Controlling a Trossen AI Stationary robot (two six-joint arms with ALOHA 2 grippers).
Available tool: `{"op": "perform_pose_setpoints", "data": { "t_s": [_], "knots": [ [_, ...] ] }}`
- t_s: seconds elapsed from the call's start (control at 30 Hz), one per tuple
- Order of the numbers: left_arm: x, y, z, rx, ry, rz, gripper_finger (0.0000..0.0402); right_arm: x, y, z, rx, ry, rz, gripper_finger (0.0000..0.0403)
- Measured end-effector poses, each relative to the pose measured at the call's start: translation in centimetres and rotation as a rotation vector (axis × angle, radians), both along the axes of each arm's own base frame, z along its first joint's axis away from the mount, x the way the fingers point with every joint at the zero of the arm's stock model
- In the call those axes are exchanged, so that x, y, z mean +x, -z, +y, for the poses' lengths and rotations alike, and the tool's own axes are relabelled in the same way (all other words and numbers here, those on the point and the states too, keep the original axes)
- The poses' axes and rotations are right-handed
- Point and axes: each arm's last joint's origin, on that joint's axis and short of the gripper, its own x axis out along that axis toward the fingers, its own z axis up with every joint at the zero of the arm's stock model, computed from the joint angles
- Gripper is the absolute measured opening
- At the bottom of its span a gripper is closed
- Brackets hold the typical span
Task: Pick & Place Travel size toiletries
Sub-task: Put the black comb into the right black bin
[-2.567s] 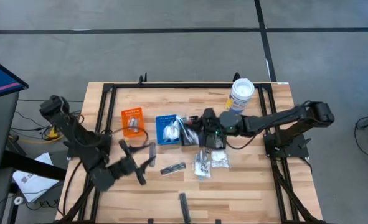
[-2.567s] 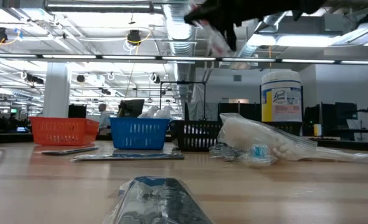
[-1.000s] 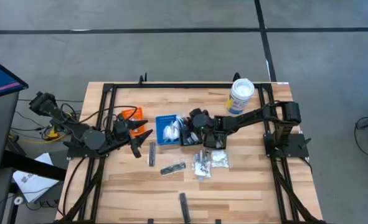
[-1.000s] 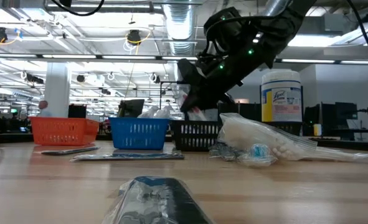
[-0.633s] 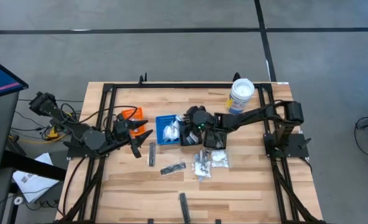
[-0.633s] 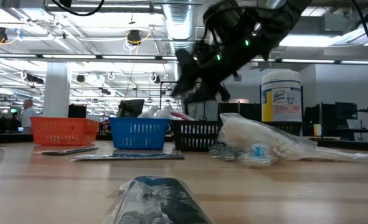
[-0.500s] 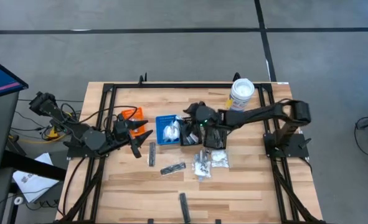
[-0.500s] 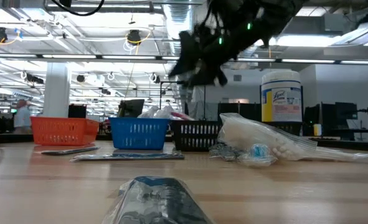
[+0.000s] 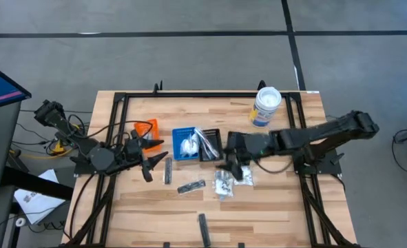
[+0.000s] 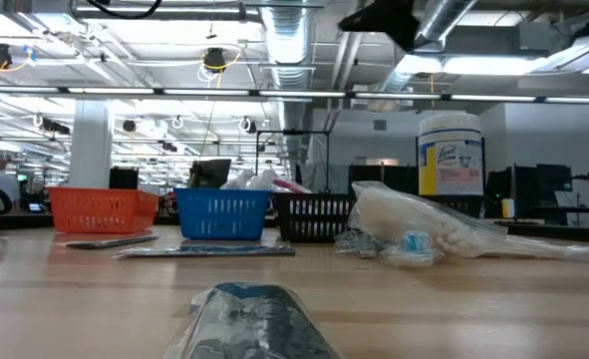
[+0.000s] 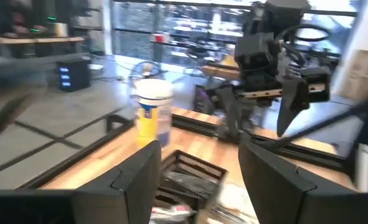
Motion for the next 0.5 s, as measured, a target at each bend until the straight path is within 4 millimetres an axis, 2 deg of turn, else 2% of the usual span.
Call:
{"op": "perform_pose_setpoints", "data": {
  "t_s": [0.13,0.27,0.37,0.5],
  "knots": [
    [0.3,0.6,-0.5,-0.027,0.155,0.037,0.0208,-0.9,1.1,3.5,0.048,-0.045,0.084,0.0295],
    [1.0,2.5,-1.3,-0.048,0.237,0.154,0.0206,-0.9,2.9,6.5,0.057,-0.105,0.153,0.0295],
    [1.8,5.2,-2.0,-0.079,0.265,0.292,0.02,-0.4,4.0,8.1,0.056,-0.142,0.157,0.0295],
    [2.4,9.9,-2.7,-0.161,0.276,0.441,0.019,1.0,5.5,9.0,0.021,-0.172,0.124,0.0295]
  ]
}}
